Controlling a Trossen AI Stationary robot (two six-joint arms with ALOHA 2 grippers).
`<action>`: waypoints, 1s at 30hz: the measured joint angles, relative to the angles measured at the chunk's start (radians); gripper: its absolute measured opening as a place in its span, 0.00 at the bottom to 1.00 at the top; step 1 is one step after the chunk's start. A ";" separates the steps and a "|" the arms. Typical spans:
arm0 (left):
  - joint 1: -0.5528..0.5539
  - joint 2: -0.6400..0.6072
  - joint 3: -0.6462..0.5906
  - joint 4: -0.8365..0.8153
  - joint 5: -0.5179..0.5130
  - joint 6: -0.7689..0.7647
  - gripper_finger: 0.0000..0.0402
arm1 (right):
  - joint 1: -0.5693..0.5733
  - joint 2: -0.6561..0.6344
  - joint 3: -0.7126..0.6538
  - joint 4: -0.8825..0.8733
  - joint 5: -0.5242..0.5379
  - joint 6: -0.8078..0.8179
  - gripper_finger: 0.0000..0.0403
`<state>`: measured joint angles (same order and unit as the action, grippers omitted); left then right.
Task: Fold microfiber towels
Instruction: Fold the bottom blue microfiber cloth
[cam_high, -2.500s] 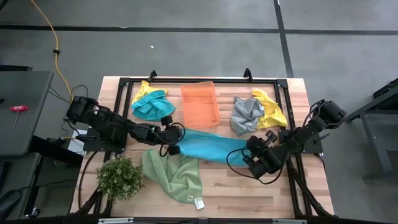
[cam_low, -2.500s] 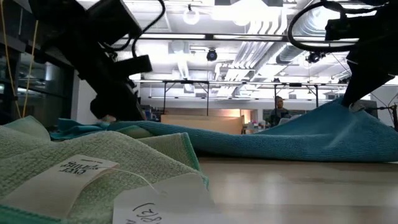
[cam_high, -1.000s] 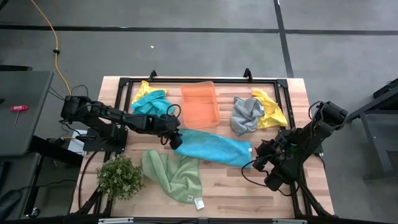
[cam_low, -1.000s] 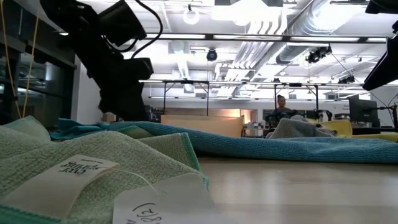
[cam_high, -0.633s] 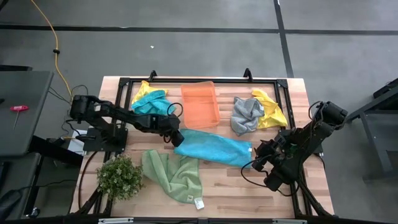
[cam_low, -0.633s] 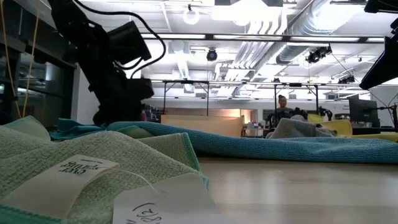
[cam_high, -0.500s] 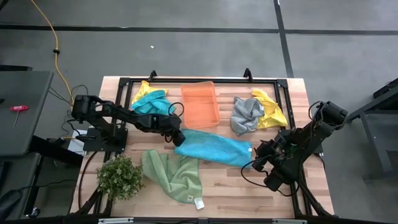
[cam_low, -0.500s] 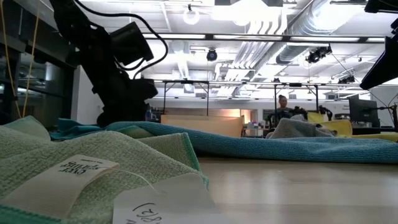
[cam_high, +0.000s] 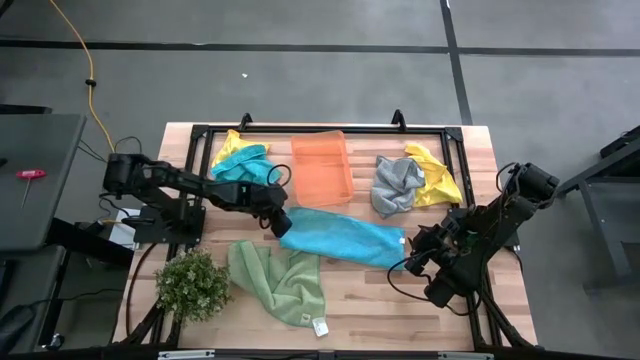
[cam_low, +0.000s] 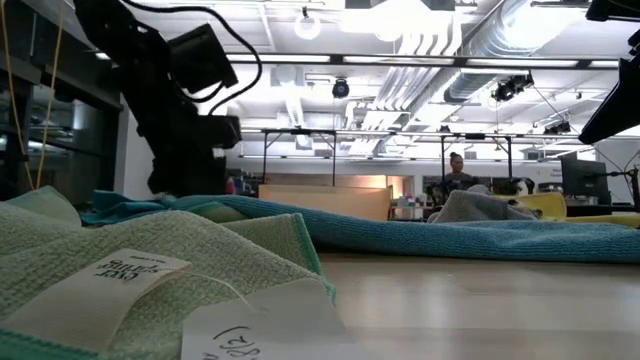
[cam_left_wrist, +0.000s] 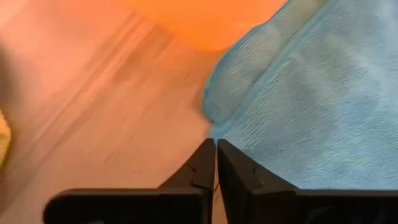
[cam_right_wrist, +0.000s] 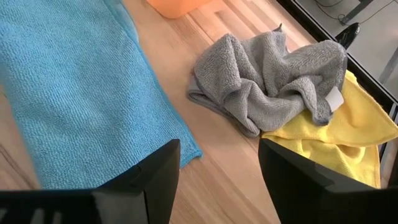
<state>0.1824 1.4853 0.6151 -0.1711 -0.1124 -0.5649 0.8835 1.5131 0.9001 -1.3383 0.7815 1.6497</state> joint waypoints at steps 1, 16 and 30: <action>-0.004 -0.006 0.000 0.009 0.003 0.000 0.02 | 0.000 0.000 0.000 0.000 0.000 0.000 0.52; -0.024 -0.007 0.001 0.049 -0.026 0.027 0.21 | 0.000 0.000 0.000 0.001 0.009 0.000 0.52; -0.025 0.101 0.005 0.075 -0.069 -0.057 0.46 | 0.000 0.000 0.000 0.005 0.014 0.000 0.52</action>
<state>0.1577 1.5865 0.6197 -0.0966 -0.1810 -0.6220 0.8832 1.5131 0.9001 -1.3338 0.7952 1.6497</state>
